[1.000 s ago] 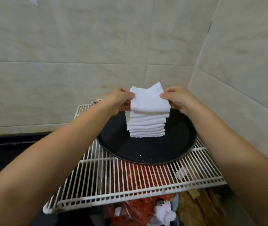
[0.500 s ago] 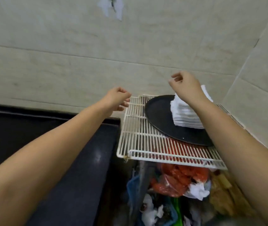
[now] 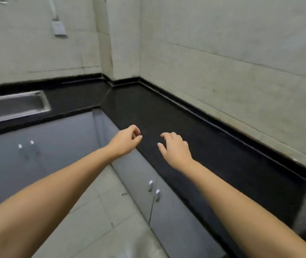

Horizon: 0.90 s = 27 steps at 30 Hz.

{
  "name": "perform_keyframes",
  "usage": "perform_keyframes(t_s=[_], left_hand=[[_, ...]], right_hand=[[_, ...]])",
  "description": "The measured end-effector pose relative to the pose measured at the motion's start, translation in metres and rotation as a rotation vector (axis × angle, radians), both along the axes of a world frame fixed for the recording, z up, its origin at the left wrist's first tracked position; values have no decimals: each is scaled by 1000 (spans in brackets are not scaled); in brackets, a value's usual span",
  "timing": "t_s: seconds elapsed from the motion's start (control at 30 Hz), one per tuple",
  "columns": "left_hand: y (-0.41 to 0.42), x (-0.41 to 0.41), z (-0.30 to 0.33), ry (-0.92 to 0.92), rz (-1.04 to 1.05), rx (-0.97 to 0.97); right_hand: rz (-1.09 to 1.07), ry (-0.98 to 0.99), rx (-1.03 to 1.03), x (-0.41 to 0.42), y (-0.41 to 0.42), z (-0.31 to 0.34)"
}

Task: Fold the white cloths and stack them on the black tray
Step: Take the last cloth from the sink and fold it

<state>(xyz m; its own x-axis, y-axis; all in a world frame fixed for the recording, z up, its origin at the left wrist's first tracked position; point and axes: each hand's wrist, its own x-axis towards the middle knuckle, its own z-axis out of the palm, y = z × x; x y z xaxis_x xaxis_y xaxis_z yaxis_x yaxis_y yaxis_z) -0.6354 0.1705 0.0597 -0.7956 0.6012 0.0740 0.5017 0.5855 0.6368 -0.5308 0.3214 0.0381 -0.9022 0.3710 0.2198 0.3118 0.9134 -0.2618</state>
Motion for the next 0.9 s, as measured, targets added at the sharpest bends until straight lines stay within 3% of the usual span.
perform_keyframes(t_s=[0.3,0.63,0.9], left_hand=[[-196,-116,-97,-220,463,-143],[-333,-267,-109,-313,830,-125],[-471,-348,-123,-315,1099,-71]], right_hand=[[428,-312,107,-180,-155,-88],[812,-394,-22,-407,-279,-100],[1088,-462,20,-543,-444,-115]])
